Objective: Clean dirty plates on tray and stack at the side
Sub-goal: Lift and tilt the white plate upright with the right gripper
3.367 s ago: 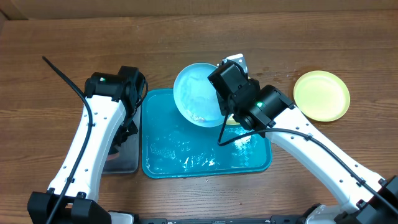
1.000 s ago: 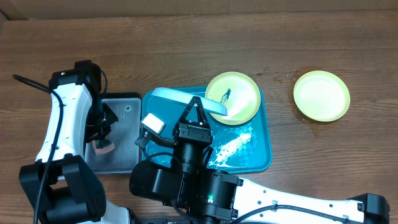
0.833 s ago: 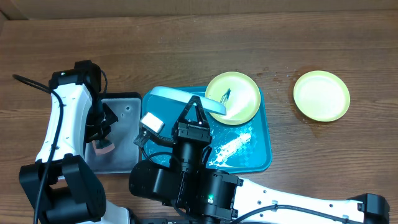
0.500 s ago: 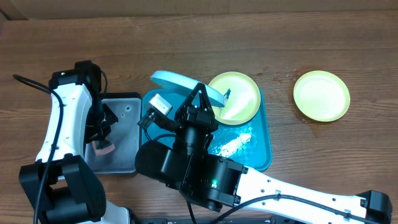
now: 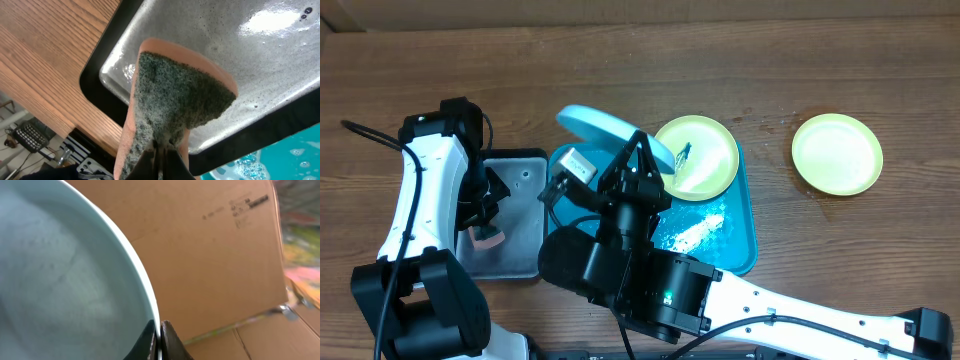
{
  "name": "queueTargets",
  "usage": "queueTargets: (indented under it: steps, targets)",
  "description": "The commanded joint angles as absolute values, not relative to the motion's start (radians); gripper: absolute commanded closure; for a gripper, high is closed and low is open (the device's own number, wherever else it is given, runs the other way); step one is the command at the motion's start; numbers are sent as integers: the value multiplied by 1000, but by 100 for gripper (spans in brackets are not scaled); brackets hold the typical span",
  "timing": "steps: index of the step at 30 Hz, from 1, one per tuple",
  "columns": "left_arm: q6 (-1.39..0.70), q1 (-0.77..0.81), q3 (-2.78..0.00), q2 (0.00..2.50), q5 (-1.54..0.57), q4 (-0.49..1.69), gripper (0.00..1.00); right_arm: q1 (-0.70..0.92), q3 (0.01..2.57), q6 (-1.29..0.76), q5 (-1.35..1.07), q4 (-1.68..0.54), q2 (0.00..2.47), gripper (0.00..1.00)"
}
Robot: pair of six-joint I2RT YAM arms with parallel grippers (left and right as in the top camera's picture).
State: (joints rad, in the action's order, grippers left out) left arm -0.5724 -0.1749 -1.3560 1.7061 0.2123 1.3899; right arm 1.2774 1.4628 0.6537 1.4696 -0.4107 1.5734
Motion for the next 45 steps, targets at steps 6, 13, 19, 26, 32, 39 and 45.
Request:
queueTargets:
  steps: [6,13,19,26,32,39,45]
  targets:
    - [-559,-176,-1354,1712,195,1387,96,1228,1486,353,1301,-558,1561,96]
    - [-553,-176,-1354,1712,188,1386,95,1031,1483,-154,449,-927,1567,96]
    - [-552,-173,-1354,1712,182,1383,96,833,1477,-208,184,-971,1572,96]
    - [-552,-173,-1354,1712,183,1390,96,824,1477,-532,1132,-1230,1572,96]
    - [-553,-173,-1354,1712,183,1390,96,844,1477,-496,967,-1211,1572,96]
    - [-553,-173,-1354,1712,183,1387,96,925,1477,-377,1163,-1131,1572,96]
    - [-553,-173,-1354,1712,183,1387,96,1001,1477,-180,1346,-1040,1572,96]
